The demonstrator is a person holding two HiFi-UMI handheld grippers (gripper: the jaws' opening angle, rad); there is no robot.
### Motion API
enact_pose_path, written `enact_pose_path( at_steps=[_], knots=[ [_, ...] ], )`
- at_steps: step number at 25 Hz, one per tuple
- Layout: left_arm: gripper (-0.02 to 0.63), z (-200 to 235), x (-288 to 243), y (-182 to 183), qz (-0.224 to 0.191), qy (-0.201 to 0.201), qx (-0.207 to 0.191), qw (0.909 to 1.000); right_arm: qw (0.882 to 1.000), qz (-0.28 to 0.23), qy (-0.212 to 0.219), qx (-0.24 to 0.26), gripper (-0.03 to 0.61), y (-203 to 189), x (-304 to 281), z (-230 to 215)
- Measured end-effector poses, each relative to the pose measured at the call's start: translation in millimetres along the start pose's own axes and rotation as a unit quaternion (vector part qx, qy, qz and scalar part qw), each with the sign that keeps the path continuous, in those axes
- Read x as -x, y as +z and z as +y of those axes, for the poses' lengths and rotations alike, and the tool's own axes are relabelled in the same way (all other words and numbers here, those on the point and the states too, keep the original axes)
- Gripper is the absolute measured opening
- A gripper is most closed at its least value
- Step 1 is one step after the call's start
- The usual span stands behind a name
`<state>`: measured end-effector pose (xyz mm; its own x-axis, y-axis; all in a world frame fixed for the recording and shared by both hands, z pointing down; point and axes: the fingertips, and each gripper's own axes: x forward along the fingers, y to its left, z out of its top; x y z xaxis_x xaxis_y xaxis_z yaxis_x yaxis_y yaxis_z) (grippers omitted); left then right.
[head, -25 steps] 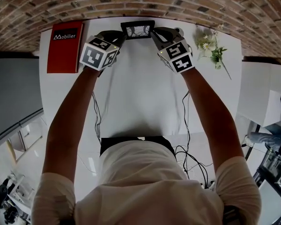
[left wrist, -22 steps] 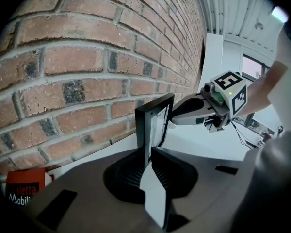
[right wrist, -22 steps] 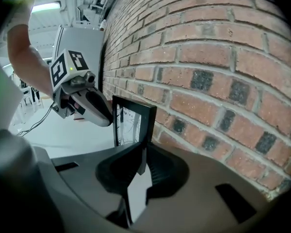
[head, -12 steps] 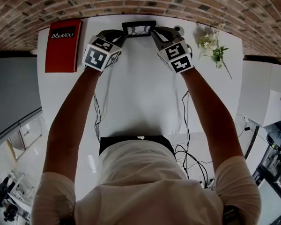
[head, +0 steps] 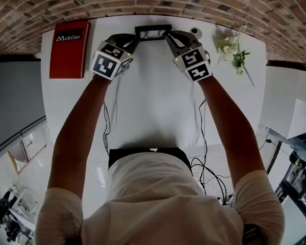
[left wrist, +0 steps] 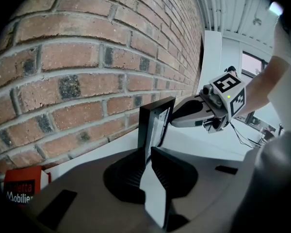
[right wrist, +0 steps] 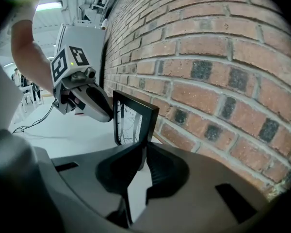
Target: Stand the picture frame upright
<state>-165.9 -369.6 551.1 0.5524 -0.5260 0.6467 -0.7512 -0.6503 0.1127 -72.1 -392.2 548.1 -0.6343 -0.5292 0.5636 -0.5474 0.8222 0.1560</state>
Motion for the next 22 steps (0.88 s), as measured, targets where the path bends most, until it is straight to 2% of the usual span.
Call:
enact_pose_path(
  at_steps=[12,22],
  knots=[
    [0.038,3.2,0.9,-1.7,-0.004,-0.002,0.016,0.9999,1.000,-0.005,-0.001,-0.011,0.035,-1.1,-0.8,-0.6],
    [0.061,2.7,17.1,-7.7,-0.013,0.021,0.031,0.9992,0.999,-0.001,-0.017,-0.028,0.035,-15.3,18.9,-2.0]
  ],
)
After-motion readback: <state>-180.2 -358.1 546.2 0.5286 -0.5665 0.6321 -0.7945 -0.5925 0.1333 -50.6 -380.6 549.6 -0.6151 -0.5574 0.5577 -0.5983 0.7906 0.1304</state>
